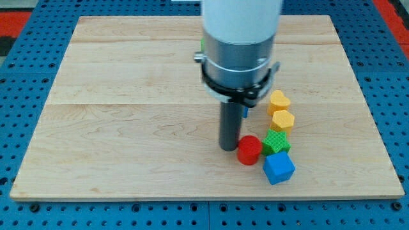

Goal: Push the blue cube up a bit

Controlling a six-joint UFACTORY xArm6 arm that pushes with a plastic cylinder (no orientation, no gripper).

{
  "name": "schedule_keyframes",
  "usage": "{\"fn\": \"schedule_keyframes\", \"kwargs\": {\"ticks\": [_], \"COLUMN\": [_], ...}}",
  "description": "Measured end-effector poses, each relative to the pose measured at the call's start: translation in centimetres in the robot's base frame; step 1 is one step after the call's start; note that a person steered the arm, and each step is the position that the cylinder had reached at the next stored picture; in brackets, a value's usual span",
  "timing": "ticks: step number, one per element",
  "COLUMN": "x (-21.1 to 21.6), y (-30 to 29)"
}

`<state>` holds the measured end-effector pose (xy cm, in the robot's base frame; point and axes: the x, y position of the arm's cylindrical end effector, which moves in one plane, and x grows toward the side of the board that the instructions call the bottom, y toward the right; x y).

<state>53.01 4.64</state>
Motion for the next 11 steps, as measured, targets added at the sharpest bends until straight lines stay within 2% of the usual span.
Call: {"fn": "schedule_keyframes", "kwargs": {"ticks": [1,4,5,6,7,8,10,11], "x": [0.0,-4.0,-0.2,6.1,8.8,8.9,8.9,8.1], "y": [3.6,-1.1,-1.3,-1.4,-1.6,-0.1,11.1,11.7]}}
